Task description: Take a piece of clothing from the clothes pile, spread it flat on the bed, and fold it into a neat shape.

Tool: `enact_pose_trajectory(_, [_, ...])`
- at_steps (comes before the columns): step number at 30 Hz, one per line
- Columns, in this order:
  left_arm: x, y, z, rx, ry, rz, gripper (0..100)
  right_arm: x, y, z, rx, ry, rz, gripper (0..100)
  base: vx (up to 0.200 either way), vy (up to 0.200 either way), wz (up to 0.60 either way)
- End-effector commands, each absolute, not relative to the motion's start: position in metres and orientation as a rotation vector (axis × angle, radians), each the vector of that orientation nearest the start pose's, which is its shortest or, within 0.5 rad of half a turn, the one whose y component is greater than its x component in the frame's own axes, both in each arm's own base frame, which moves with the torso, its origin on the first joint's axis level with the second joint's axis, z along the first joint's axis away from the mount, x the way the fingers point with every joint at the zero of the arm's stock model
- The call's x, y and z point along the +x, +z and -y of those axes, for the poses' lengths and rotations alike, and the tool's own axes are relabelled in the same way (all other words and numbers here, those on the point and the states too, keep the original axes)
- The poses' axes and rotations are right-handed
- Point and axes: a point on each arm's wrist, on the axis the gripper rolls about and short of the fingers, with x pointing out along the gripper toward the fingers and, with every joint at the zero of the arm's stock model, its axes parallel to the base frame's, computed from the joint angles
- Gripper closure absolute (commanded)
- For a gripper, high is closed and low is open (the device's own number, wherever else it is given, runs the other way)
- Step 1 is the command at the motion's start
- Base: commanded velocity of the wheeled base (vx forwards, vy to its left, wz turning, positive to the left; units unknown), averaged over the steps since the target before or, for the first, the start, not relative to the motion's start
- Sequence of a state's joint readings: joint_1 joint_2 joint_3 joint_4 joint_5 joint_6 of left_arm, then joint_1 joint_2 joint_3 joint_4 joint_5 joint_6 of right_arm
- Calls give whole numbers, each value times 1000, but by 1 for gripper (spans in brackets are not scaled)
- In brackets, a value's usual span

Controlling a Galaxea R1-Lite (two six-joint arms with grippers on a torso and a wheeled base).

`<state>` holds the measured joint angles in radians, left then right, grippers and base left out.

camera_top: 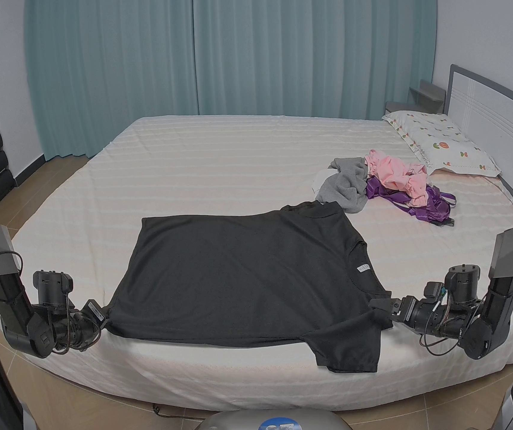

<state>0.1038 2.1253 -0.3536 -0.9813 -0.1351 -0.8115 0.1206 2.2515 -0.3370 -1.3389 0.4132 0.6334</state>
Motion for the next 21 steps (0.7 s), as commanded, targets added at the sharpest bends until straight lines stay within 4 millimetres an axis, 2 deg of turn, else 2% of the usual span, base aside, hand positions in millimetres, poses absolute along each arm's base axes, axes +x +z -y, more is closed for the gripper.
enact_pose_trajectory(1, [267,-5,-24,-862,294,-763,100,260,3,-41,706,345,-735,0,0,0,0])
enact_pose_trajectory(7, [266,-5,-25,-862,296,-765,100,252,-11,-43,685,347,-799,0,0,0,0])
enact_pose_trajectory(8, [265,-5,-24,-862,295,-767,100,252,-18,-47,667,356,-822,0,0,0,0])
enact_pose_trajectory(14, [265,-5,-24,-860,295,-768,100,253,-25,-54,653,373,-846,0,0,0,0])
enact_pose_trajectory(16, [265,-5,-24,-860,295,-768,100,258,-31,-59,646,380,-851,0,0,0,0])
enact_pose_trajectory(21, [265,-5,-24,-862,295,-767,100,265,-31,-60,646,389,-828,0,0,0,0])
